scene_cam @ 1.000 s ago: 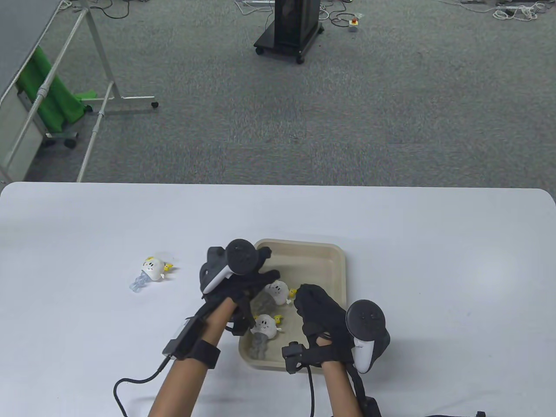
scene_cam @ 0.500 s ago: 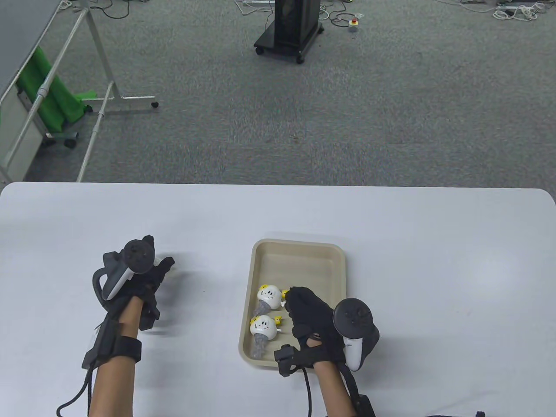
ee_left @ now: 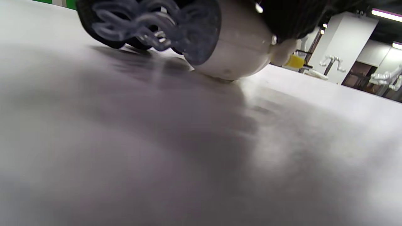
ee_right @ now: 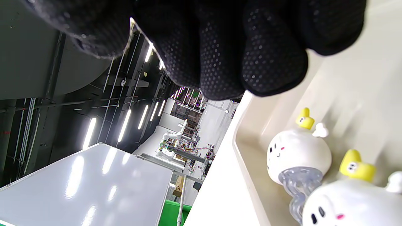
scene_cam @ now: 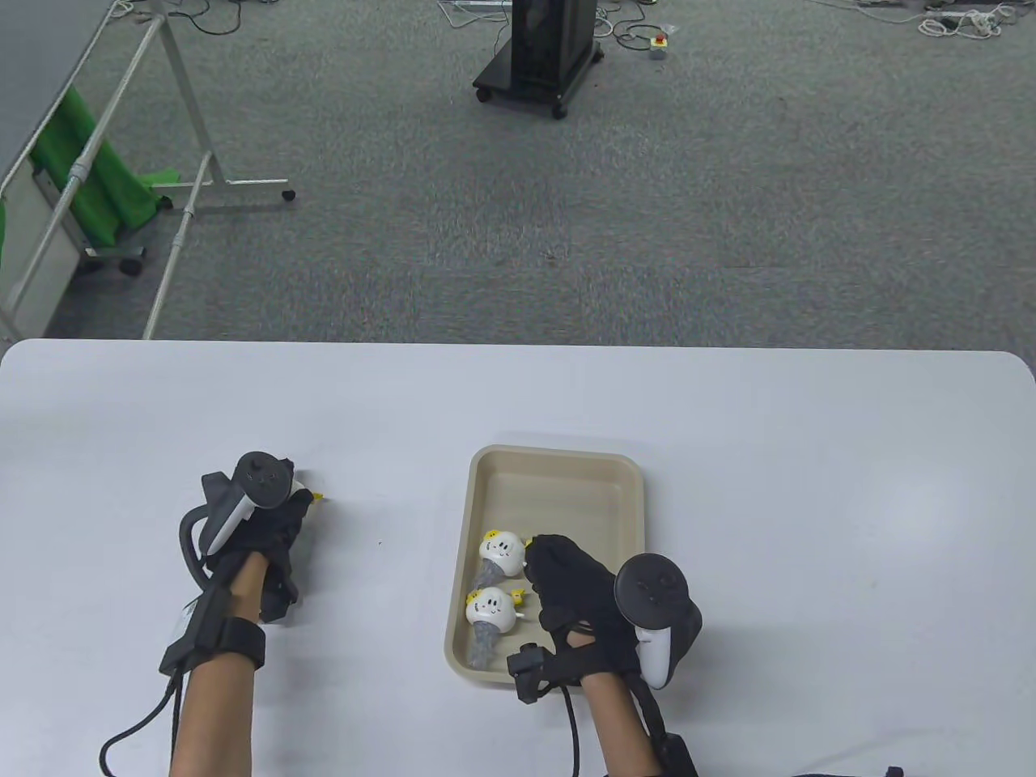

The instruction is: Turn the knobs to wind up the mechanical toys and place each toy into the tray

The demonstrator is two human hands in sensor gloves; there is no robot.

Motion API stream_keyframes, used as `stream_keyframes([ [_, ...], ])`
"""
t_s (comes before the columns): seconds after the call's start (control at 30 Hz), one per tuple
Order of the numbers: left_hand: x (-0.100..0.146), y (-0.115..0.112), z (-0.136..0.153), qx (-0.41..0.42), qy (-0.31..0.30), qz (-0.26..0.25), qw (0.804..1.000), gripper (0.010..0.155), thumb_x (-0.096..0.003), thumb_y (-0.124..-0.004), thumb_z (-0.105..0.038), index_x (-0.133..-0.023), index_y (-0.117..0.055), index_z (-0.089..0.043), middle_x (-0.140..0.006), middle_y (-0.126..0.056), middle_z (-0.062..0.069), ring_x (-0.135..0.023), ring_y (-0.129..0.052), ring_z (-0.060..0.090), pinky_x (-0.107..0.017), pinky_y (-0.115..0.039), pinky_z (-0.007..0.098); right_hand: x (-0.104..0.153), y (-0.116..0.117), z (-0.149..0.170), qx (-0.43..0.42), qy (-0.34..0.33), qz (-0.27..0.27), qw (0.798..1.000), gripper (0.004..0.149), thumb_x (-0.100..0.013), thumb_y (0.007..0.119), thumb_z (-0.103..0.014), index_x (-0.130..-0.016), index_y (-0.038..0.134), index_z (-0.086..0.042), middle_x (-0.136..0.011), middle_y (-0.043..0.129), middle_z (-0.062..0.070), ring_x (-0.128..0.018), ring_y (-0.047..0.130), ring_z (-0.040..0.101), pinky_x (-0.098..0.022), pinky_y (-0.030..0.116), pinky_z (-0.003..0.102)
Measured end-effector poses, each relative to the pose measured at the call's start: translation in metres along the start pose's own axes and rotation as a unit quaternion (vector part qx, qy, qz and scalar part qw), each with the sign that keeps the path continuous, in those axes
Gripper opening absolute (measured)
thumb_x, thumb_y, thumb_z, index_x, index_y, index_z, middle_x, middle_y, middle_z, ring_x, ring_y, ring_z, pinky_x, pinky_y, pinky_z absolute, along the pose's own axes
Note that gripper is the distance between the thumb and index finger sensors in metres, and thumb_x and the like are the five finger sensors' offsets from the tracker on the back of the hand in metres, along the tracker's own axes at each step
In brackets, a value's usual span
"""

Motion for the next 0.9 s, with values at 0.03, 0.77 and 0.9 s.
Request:
stream_keyframes([
  [0.03,0.000,0.001,-0.001,-0.002,0.000,-0.003,1.000,0.073,-0.0478,-0.073,-0.050,-0.116,-0.060,-0.026,-0.114,-0.069,0.014,-0.101,-0.070,0.052,-0.070,-0.068,0.061,0.000,0.000,0.000,0.000,0.000,0.000,1.000,0.055,-0.045,0.074,-0.051,-0.077,0.084,-0.007,-0.068,0.094,0.018,-0.051,0.094,0.039,-0.043,0.077,0.054],
  [0.77,0.084,0.045,-0.040,0.176,-0.132,-0.069,0.973,0.081,-0.0307,-0.091,-0.040,-0.105,-0.074,-0.014,-0.095,-0.089,0.014,-0.073,-0.105,0.037,-0.053,-0.097,0.039,0.005,0.009,-0.006,0.025,-0.035,-0.015,0.999,0.055,-0.045,0.074,-0.050,-0.076,0.084,-0.007,-0.067,0.094,0.018,-0.050,0.094,0.038,-0.043,0.077,0.053],
  [0.9,0.123,0.052,-0.064,0.331,-0.202,-0.086,0.918,0.078,-0.0330,-0.089,-0.036,-0.106,-0.073,-0.013,-0.096,-0.088,0.015,-0.074,-0.104,0.038,-0.053,-0.098,0.039,0.009,0.016,-0.010,0.044,-0.056,-0.025,0.997,0.055,-0.044,0.074,-0.050,-0.078,0.083,-0.007,-0.070,0.093,0.017,-0.053,0.093,0.038,-0.045,0.076,0.054],
])
Point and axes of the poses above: the tracker on the back of each hand, its own z axis roughly to the little-finger side, its own x axis roughly from the fingertips to the wrist, y = z × x, the point moved 1 cm from there along -x, roughly from the wrist to the fingertips
